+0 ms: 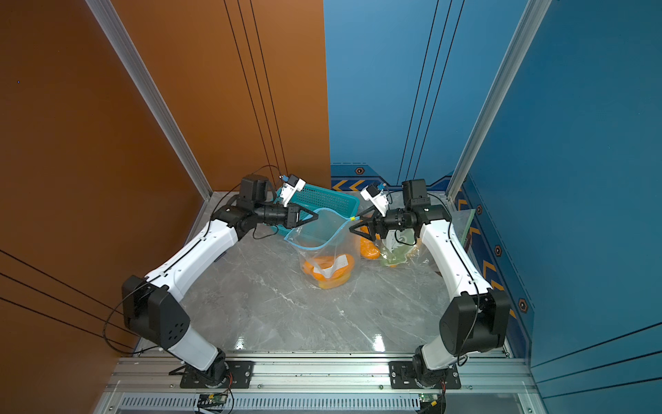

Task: Place the mango in a zip-top bag and seal the zipper
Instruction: Zip the zipper on the zipper food storage bag.

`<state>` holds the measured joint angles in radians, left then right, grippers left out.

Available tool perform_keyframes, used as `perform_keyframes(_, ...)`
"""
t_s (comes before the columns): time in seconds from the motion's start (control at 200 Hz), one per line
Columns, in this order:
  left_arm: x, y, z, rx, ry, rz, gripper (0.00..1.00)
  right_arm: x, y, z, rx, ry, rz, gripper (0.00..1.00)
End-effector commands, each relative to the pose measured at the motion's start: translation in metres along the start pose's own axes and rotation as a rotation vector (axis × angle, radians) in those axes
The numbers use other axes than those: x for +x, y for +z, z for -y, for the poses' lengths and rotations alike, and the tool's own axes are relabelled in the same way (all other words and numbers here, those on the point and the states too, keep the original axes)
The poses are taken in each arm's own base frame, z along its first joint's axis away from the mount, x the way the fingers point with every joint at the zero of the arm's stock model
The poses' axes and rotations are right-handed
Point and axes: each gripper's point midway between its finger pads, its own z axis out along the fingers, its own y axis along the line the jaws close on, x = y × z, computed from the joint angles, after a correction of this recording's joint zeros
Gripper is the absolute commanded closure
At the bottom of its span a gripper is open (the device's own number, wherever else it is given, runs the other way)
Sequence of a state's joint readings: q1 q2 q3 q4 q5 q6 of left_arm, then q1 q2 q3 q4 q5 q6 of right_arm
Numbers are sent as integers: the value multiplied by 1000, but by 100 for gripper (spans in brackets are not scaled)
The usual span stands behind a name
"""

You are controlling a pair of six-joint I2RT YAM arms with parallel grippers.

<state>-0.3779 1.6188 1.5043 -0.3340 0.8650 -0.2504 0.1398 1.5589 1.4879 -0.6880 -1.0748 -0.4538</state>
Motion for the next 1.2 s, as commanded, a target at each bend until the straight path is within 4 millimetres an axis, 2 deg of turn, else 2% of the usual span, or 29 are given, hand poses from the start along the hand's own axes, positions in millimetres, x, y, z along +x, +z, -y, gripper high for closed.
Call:
perform_keyframes(0.0, -7, -4, 0, 4, 6, 2, 100, -11, 6, -9, -63, -41, 19, 48)
perform_keyframes(0.035, -7, -4, -2, -5, -1, 4, 100, -13, 7, -11, -73, -44, 21, 57)
perform_keyframes(0.135, -12, -6, -10, -45, -33, 21, 99, -9, 10, -10, -77, -37, 11, 74)
perform_keyframes(0.27, -21, -12, -11, -102, -48, 57, 87, -3, 10, -5, -77, -11, 5, 96)
perform_keyframes(0.31, -24, -15, -5, -107, -35, 68, 77, -4, 9, -4, -81, -8, 9, 100)
perform_keyframes(0.345, -26, -17, 1, -113, -19, 77, 63, -4, 9, -4, -81, -4, 10, 100)
perform_keyframes(0.445, -33, -22, 21, -155, 61, 110, 30, -6, 8, -2, -80, 0, 12, 100)
perform_keyframes(0.49, -36, -24, 31, -173, 113, 124, 18, -9, 8, -3, -85, -1, 17, 100)
perform_keyframes(0.561, -38, -21, 52, -168, 207, 130, 9, -11, 8, -4, -93, 4, 22, 100)
perform_keyframes(0.701, -22, 1, 98, -63, 465, 78, 7, -14, 5, -10, -116, 13, 29, 100)
perform_keyframes(0.776, -14, 16, 109, -20, 562, 50, 6, -13, 5, -13, -124, 15, 30, 100)
perform_keyframes(0.896, -16, 35, 102, -5, 562, 13, 6, -13, 3, -18, -121, 11, 27, 100)
perform_keyframes(1.096, -18, 59, 94, 34, 551, -29, 13, -11, 1, -24, -96, -5, 15, 100)
perform_keyframes(1.106, -18, 60, 93, 34, 548, -31, 17, -11, 1, -25, -96, -5, 15, 100)
perform_keyframes(1.196, -19, 69, 85, 30, 530, -52, 31, -11, 0, -27, -92, -7, 14, 100)
